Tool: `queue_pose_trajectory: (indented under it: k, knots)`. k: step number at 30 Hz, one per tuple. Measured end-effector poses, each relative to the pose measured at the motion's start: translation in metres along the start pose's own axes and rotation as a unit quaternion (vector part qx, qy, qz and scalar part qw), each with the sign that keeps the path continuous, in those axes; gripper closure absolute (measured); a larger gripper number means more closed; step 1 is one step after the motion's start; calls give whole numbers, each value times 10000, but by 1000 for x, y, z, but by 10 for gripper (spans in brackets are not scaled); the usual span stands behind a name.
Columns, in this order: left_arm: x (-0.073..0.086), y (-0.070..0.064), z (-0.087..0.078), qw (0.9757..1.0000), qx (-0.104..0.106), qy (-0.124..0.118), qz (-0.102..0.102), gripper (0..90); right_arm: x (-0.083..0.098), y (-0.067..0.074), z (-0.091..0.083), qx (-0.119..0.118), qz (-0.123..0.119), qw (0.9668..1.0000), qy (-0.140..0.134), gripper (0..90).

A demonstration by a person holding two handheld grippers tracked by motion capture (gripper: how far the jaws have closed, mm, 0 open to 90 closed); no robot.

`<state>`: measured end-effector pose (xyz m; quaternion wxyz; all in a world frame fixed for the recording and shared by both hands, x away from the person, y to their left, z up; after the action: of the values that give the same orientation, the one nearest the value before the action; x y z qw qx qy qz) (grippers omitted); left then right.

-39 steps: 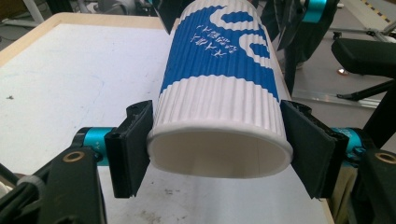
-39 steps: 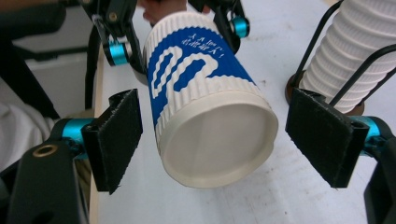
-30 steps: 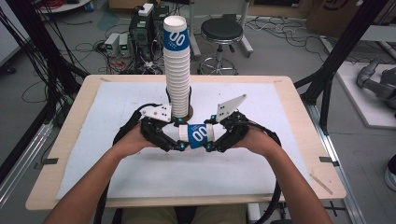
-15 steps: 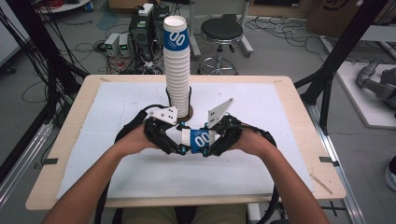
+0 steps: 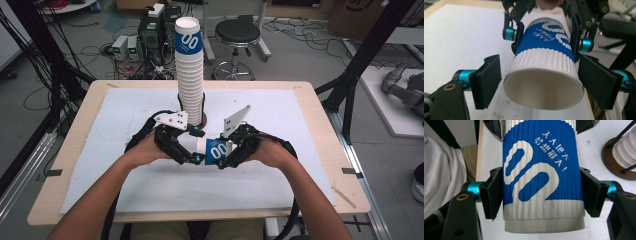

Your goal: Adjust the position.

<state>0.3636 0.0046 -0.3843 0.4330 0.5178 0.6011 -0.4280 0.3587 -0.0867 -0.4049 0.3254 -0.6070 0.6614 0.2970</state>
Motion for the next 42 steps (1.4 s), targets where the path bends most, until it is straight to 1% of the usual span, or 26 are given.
queue_pose_trajectory:
  k: [1,2,3,4,5,6,8,9,10,12,16,18,19,23,24,25,27,28,29,30,31,34,37,40,41,42]
  knots:
    - [-2,0,-1,9999,-9,-101,-16,172,-1,0,-1,17,38,10000,-72,291]
    - [-5,2,-3,9995,-72,-304,7,170,-2,-1,-3,39,27,9999,-134,291]
    - [-8,2,-4,9986,-118,-515,-71,170,-3,-2,-5,68,53,9997,-223,291]
    - [-9,3,-6,9978,-133,-636,-100,170,-2,-2,-7,109,145,9995,-274,291]
    - [-12,4,-9,9964,-174,-823,-136,169,-2,-3,-8,135,155,9992,-333,291]
    - [-13,6,-12,9953,-234,-934,-104,168,-3,-4,-10,144,233,9986,-461,291]
    - [-16,10,-15,9918,-373,-1212,-166,145,-3,-6,-14,239,354,9965,-714,291]
    - [-18,11,-18,9894,-405,-1378,-217,145,-3,-6,-14,239,354,9965,-714,291]
    - [-19,13,-21,9862,-496,-1555,-261,146,-3,-8,-16,308,373,9953,-835,291]
    - [-21,15,-24,9823,-535,-1759,-361,146,-2,-8,-18,342,488,9931,-1015,291]
    - [-19,16,-26,9792,-595,-1893,-420,145,3,-11,-18,480,607,9884,-1308,291]
    - [-18,16,-25,9789,-596,-1906,-423,145,3,-11,-19,498,676,9849,-1511,292]
    - [-17,15,-25,9790,-585,-1903,-445,145,3,-12,-20,519,718,9823,-1650,292]
    - [-17,14,-22,9783,-570,-1935,-463,145,4,-12,-20,603,787,9776,-1859,292]
    - [-17,14,-22,9785,-548,-1930,-470,146,3,-13,-20,630,777,9741,-2026,291]
    - [-17,14,-21,9779,-554,-1951,-498,146,3,-13,-20,630,777,9741,-2026,291]
    - [-17,13,-19,9779,-532,-1957,-514,145,2,-13,-22,630,853,9686,-2250,291]
    - [-16,12,-17,9771,-497,-1993,-547,146,2,-12,-22,628,908,9664,-2323,291]
    - [-16,11,-15,9770,-470,-2001,-563,145,2,-11,-23,620,966,9626,-2455,292]
    - [-14,11,-13,9773,-458,-1991,-564,145,1,-11,-22,609,986,9602,-2540,292]
    - [-13,11,-11,9776,-465,-1969,-582,145,0,-10,-22,586,1020,9562,-2679,291]
    - [-14,10,-6,9771,-418,-1999,-598,145,-1,-8,-20,549,1078,9505,-2862,291]
    - [-17,8,-3,9763,-347,-2043,-628,145,-1,-5,-16,468,1103,9486,-2930,291]
    - [-20,8,-1,9770,-294,-2018,-620,145,-1,-2,-12,388,1104,9488,-2934,291]
    - [-21,7,-1,9765,-212,-2039,-668,154,-2,-1,-11,376,1098,9483,-2952,291]
    - [-21,6,-1,9763,-164,-2046,-681,191,-2,-1,-10,383,1057,9495,-2929,291]
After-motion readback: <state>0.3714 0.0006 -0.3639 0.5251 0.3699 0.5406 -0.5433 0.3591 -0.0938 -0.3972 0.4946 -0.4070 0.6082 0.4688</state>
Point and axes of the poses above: each handheld gripper's, and its own axes: z roughly forward along the jaws, x roughly out of its underside, y roughly to its left, the point moved 10 cm from there along z, roughly forward along the jaws, and after that the axes turned 12 degrees about -y, right-handed, at the moved point
